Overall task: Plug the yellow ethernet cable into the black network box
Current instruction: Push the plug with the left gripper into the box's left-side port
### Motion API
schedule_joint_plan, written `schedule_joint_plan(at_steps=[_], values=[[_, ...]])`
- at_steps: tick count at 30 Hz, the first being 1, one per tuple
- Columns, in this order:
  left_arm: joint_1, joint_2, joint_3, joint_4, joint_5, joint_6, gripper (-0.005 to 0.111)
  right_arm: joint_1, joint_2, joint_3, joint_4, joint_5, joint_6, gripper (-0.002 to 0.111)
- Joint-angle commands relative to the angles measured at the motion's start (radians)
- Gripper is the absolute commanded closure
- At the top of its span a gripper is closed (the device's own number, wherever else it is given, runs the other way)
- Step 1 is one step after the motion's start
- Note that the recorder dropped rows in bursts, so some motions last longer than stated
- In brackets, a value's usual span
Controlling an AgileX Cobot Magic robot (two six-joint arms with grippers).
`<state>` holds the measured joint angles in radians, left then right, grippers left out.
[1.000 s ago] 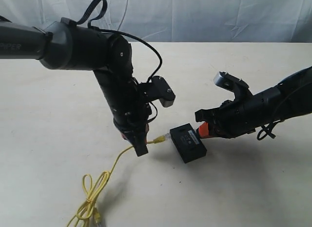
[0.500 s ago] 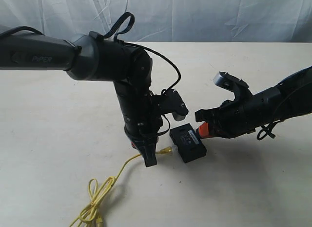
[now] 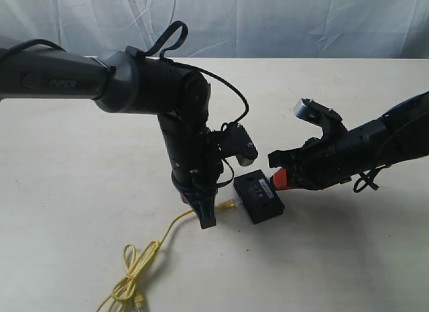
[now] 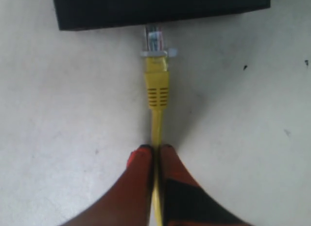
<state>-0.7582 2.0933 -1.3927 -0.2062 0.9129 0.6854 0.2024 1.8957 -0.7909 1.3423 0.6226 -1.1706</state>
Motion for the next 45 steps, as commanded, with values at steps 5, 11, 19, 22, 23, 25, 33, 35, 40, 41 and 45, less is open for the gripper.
schedule_joint_plan(at_steps=[5, 11, 19, 22, 23, 25, 33, 35, 40, 41, 45], values=[[-0.003, 0.0, -0.006, -0.002, -0.019, -0.009, 0.107, -0.002, 0.004, -0.002, -0.014, -0.001, -0.01, 0.109], [-0.003, -0.007, -0.006, 0.005, 0.004, -0.009, 0.107, -0.002, 0.004, -0.002, -0.014, -0.009, -0.01, 0.109], [-0.003, -0.016, -0.006, 0.022, 0.029, -0.003, 0.107, -0.002, 0.004, -0.002, -0.014, -0.011, -0.01, 0.109], [-0.003, -0.02, -0.006, 0.022, 0.027, -0.003, 0.107, -0.002, 0.004, -0.002, -0.014, -0.011, -0.01, 0.109], [-0.003, -0.022, -0.006, 0.022, 0.027, -0.003, 0.107, -0.002, 0.004, -0.002, -0.014, -0.011, -0.01, 0.109], [-0.003, -0.022, -0.006, 0.022, 0.025, -0.003, 0.107, -0.002, 0.004, -0.002, -0.014, -0.011, -0.01, 0.109], [-0.003, -0.022, -0.018, 0.022, 0.007, 0.0, 0.107, -0.002, 0.004, -0.002, -0.014, -0.016, -0.01, 0.109], [-0.003, -0.022, -0.017, 0.02, 0.002, 0.002, 0.107, -0.002, 0.004, -0.002, -0.014, -0.016, -0.01, 0.109], [-0.003, -0.022, -0.017, 0.016, 0.002, 0.006, 0.107, -0.002, 0.004, -0.002, -0.014, -0.016, -0.01, 0.109], [-0.003, -0.022, -0.017, 0.016, 0.0, 0.006, 0.107, -0.002, 0.004, -0.002, -0.014, -0.016, -0.01, 0.109], [-0.003, -0.022, -0.017, -0.035, 0.007, 0.072, 0.107, -0.002, 0.004, -0.002, -0.014, -0.008, -0.01, 0.109]])
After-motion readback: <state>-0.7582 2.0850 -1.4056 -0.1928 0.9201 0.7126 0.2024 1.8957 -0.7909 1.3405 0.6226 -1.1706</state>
